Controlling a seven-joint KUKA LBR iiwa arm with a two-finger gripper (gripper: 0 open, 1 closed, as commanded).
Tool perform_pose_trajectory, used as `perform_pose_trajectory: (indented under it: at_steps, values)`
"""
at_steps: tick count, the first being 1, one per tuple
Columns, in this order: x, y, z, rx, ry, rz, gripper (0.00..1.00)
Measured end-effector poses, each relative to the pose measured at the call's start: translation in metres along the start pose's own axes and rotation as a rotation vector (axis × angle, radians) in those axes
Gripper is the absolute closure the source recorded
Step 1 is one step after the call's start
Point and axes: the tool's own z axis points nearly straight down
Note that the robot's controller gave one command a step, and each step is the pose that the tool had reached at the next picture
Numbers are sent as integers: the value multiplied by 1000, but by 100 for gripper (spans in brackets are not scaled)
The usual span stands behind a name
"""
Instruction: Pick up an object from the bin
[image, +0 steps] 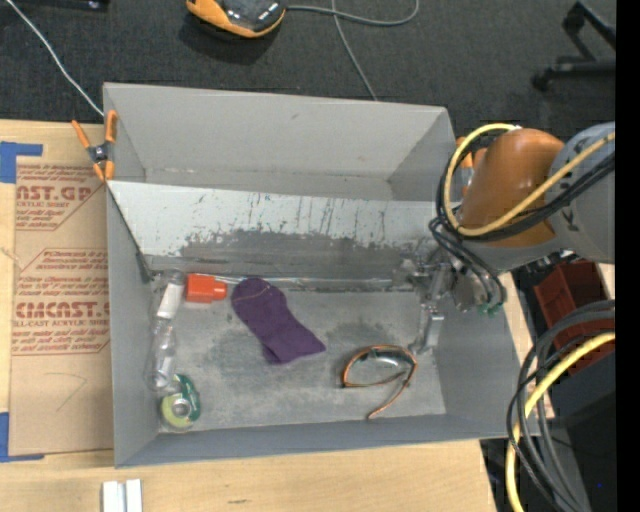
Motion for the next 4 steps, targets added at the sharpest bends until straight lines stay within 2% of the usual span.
perform_pose_trajectory:
  at_steps: [1,2,3,4]
  values:
    - [-10,-26,59,-1,4,-144,0]
    - [17,4,62,-2,1,47,0]
    - [35,-23,62,-1,4,-186,0]
    - [39,-22,62,1,2,-187,0]
